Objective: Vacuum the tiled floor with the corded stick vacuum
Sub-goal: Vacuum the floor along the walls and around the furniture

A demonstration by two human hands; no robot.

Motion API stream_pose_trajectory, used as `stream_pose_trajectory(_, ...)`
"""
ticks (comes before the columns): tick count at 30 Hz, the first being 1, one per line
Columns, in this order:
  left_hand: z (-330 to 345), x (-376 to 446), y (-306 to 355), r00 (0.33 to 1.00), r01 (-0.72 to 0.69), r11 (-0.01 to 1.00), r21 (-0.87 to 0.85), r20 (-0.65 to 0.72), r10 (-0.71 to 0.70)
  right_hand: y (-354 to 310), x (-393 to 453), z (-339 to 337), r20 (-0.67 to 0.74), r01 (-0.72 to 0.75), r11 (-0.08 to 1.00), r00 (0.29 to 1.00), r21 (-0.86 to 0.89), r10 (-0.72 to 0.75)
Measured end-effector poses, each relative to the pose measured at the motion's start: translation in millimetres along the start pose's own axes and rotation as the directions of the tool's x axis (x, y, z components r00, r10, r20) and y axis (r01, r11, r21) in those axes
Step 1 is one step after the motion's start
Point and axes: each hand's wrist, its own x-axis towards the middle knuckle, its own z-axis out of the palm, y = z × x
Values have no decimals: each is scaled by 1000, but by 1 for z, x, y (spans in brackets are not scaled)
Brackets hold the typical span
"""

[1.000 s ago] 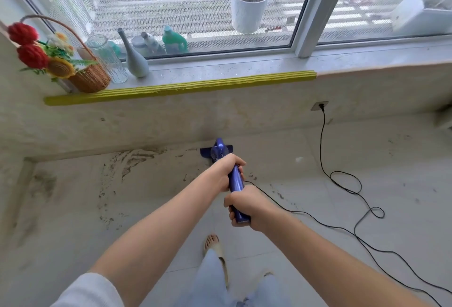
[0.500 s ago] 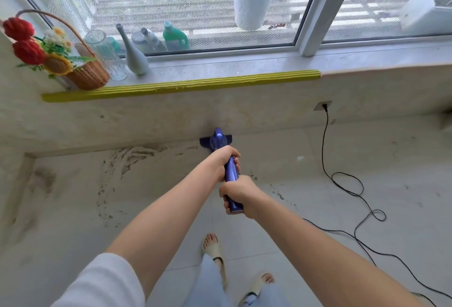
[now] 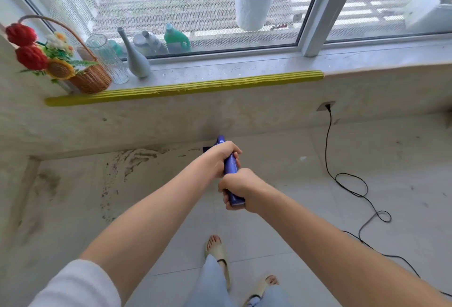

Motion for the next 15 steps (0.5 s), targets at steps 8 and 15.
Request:
stream_pose_trajectory(8,2,8,7,1000,-1,1000,24,-5,1,-2,16,2,-38,20,999,999,-43,-22)
stream_pose_trajectory(15,15,6,-4,1000,28,998,56,-13,-28,11,14,-12,-33,1,997,999,-74,-3)
